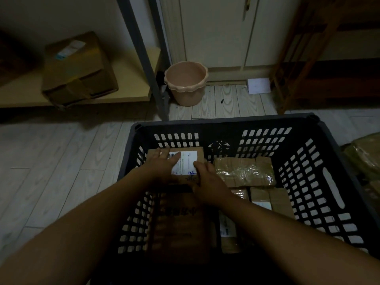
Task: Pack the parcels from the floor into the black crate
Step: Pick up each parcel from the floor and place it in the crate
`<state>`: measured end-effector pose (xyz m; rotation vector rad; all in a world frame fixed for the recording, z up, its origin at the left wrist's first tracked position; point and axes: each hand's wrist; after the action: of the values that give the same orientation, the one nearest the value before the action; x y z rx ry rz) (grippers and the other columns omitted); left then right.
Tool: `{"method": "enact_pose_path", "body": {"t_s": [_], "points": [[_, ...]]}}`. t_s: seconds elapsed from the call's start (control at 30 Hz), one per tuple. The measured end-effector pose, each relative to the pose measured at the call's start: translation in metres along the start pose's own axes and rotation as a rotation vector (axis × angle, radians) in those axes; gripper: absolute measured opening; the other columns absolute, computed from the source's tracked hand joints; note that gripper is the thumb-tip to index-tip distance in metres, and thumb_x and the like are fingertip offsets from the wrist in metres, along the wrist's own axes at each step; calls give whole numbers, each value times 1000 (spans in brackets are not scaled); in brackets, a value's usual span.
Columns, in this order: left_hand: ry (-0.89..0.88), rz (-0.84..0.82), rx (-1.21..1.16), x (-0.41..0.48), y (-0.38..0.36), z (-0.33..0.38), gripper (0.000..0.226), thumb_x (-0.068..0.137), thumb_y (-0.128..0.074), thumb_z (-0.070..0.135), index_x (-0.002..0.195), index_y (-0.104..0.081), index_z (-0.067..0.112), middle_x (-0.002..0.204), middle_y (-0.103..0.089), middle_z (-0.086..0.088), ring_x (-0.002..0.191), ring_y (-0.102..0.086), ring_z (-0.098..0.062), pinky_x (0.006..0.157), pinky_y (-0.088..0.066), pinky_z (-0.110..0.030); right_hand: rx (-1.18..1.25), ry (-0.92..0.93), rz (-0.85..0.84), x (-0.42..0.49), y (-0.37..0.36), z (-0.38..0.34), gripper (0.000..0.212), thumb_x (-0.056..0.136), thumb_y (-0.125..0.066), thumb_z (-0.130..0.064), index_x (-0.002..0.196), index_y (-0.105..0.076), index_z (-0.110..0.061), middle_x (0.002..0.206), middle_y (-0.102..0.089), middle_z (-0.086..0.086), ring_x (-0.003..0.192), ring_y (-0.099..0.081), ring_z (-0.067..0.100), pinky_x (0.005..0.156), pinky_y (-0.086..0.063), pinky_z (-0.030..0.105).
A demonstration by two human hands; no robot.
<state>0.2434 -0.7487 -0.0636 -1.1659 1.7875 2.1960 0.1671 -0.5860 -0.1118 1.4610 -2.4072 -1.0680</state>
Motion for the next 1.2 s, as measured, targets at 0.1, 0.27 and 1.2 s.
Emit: {"method": "enact_pose_path", "body": {"t_s": [0.1,0.27,1.2], "points": [[-27,-36,-40,0,-2,-6,98,80,-53,66,148,10,33,155,22,-8,141,19,-36,112,2,-56,-119,111,31,-1,3,0,77,86,-65,-28,148,-19,-20,158,4,7,140,-20,30,105,-32,31],[-53,-64,22,0,-13,-12,101,79,-57,62,147,12,34,154,25,-9,140,22,-37,111,1,-59,-320,138,-131,-9,4,16,93,83,-63,-42,150,0,-28,156,22,8,143,-14,36,106,-34,41],[-43,8,-40,8,-12,-23,110,68,-65,66,146,8,40,157,14,-12,139,15,-44,110,-3,-61,-708,321,-175,-4,42,48,92,78,-38,-76,138,24,-47,157,14,-4,143,17,22,110,15,43]]}}
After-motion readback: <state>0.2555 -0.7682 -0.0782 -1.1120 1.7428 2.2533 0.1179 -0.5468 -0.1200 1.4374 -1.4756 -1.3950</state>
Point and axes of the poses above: each hand's wrist, its own x-axis towards the middle knuckle, its own y-axis out of the back of the hand, z = x × y
